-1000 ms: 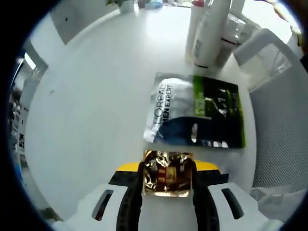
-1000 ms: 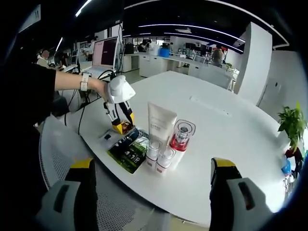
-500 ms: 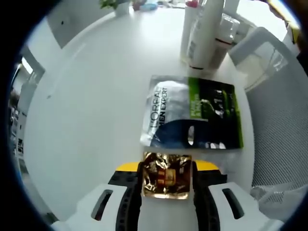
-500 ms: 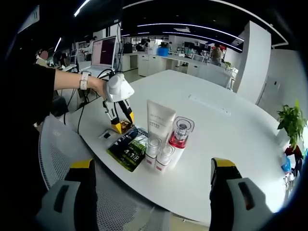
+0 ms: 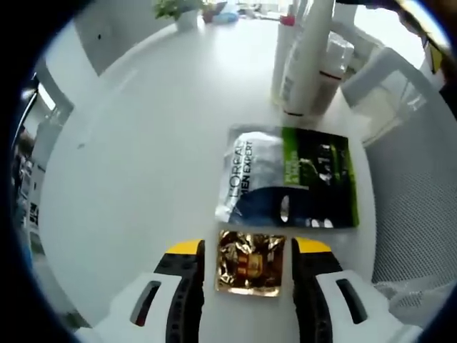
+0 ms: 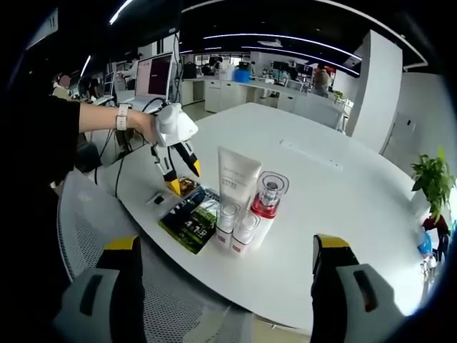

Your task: Arrange the skincare products in the storage area until every visible bottle or jar stands upright without overlapping.

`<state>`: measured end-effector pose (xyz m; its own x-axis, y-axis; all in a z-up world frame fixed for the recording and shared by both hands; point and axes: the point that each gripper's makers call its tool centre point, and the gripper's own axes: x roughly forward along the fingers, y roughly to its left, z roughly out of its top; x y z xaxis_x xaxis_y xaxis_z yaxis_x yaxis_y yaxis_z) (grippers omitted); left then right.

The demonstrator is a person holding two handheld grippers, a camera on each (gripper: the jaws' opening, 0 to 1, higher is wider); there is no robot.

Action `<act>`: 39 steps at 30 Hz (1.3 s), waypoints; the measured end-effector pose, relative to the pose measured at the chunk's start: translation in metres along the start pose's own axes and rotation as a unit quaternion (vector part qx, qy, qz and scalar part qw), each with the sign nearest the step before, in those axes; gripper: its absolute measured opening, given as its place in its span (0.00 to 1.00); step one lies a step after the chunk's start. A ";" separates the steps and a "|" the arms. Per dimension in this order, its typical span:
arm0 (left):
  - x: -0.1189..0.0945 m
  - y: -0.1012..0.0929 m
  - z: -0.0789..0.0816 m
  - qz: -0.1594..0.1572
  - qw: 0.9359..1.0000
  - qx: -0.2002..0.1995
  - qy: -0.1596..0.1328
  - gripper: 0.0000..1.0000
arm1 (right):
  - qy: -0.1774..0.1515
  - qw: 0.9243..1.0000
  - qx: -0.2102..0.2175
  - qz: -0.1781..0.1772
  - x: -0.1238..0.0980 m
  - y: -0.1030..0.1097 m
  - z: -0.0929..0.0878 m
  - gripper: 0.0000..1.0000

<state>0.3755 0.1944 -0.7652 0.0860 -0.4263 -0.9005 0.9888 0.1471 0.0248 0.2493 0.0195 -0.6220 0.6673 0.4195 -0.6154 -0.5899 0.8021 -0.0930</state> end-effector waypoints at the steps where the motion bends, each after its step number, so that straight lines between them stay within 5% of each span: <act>1: -0.002 0.000 0.002 0.001 1.000 -0.003 -0.007 0.46 | 0.000 1.000 0.000 0.001 0.000 0.000 0.000 0.99; 7: -0.020 -0.001 0.010 0.014 0.999 -0.016 -0.038 0.46 | -0.002 1.000 0.000 0.002 0.002 0.001 0.001 0.99; 14: -0.044 -0.003 0.016 0.045 0.995 -0.039 -0.079 0.57 | -0.004 1.000 0.000 0.004 0.005 0.002 0.002 0.99; 24: -0.077 -0.007 0.022 0.078 0.983 -0.081 -0.142 0.66 | -0.008 1.000 -0.006 0.011 0.008 0.005 0.006 0.99; 39: -0.114 -0.029 0.018 0.123 0.968 -0.115 -0.187 0.74 | -0.019 1.000 -0.015 0.005 0.012 0.001 0.016 0.99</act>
<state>0.3389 0.2226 -0.6556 0.3958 -0.6396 -0.6589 0.8831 0.4621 0.0820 0.2642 0.0317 -0.6170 0.6781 0.4443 -0.5856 -0.6097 0.7849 -0.1105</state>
